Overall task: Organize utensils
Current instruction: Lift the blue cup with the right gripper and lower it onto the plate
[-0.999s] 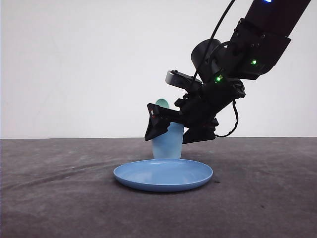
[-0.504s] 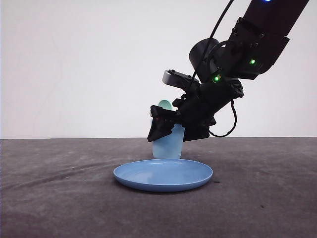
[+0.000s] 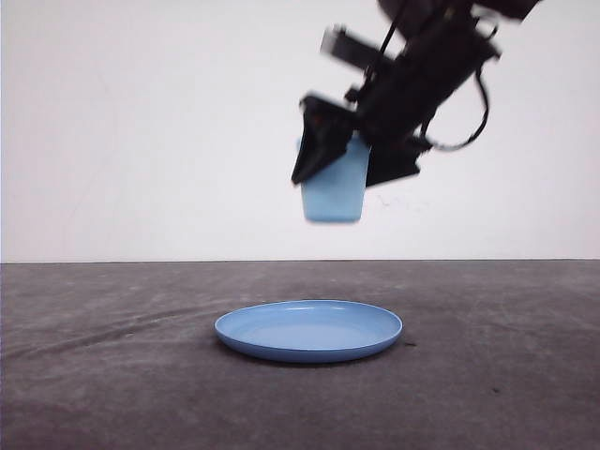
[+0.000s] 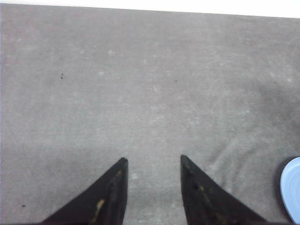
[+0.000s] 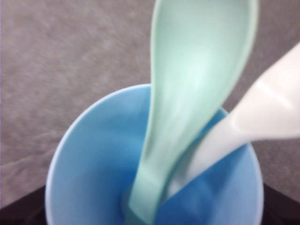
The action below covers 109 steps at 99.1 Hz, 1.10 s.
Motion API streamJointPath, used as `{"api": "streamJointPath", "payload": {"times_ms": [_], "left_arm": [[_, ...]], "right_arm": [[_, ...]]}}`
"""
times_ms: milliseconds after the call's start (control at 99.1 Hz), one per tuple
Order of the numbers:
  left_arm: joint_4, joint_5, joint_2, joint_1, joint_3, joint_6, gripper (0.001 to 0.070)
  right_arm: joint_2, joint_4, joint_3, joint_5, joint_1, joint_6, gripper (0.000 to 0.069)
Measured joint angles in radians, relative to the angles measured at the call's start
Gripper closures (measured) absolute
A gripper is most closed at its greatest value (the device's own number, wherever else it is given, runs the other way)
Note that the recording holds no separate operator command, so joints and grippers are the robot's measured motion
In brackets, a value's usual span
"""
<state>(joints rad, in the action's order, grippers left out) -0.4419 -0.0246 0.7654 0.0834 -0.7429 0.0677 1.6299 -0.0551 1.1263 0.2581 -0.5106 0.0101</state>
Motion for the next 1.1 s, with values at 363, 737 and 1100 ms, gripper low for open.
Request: {"api": "streamJointPath", "payload": {"times_ms": [363, 737, 1100], "left_arm": [[0.0, 0.0, 0.0, 0.0, 0.0, 0.0, 0.0515], [0.0, 0.0, 0.0, 0.0, 0.0, 0.0, 0.0515], [0.0, 0.0, 0.0, 0.0, 0.0, 0.0, 0.0515]], "right_arm": [[-0.296, 0.088, -0.311, -0.051, -0.076, -0.005, 0.0214], [-0.27, 0.328, -0.49, -0.051, -0.163, -0.003, 0.0214], [-0.068, 0.559, -0.49, -0.055, -0.177, -0.003, 0.0214]]}}
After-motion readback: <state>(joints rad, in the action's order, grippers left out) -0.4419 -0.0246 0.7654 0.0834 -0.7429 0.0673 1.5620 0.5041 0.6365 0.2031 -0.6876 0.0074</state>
